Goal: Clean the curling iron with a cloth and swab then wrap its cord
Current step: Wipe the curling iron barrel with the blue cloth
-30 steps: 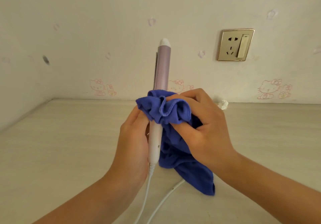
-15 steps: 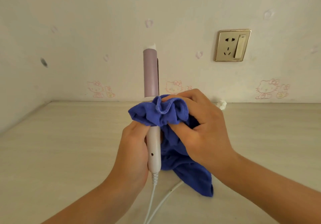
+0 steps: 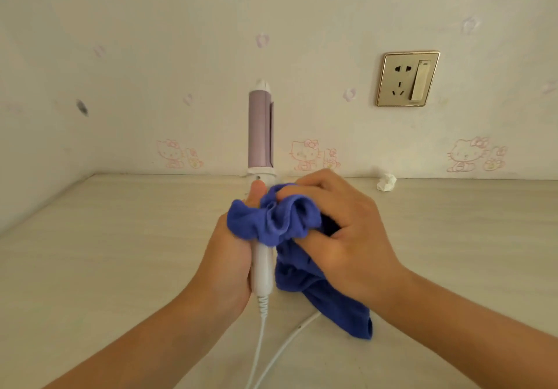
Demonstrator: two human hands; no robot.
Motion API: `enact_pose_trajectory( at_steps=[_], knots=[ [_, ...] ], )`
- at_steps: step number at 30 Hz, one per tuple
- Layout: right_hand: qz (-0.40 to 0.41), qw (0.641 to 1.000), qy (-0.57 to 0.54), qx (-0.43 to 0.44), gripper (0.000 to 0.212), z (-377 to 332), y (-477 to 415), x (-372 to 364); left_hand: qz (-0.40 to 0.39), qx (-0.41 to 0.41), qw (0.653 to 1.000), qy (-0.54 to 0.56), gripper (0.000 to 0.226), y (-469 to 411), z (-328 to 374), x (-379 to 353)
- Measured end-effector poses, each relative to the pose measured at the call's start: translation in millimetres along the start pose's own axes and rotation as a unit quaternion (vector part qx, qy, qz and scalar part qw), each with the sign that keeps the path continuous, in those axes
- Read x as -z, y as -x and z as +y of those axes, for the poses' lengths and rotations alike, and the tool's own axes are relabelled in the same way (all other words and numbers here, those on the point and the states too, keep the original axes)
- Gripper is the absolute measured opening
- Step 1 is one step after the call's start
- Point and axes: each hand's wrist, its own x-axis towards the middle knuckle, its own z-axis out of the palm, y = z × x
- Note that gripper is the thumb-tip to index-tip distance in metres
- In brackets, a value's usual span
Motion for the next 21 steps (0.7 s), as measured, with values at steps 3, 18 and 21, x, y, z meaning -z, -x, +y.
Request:
enact_pose_trajectory(
  at_steps=[3, 18, 21],
  knots=[
    [0.052, 0.999, -0.002, -0.012, 0.032, -1.6, -4.9, 3.2, -0.085, 0.019, 0.996, 0.017, 0.032, -4.9, 6.2, -3.8],
    [-0.033, 0.999, 0.042, -0.004, 0.030, -7.3, 1.5, -6.8, -0.026, -0.012, 0.997, 0.068, 0.033, -1.2, 7.3, -1.3],
    [0.041, 0.997, 0.054, -0.047, 0.022, -5.8, -7.0, 0.1, -0.040, -0.004, 0.997, 0.058, 0.029, 5.4, -0.8, -7.4]
  ],
)
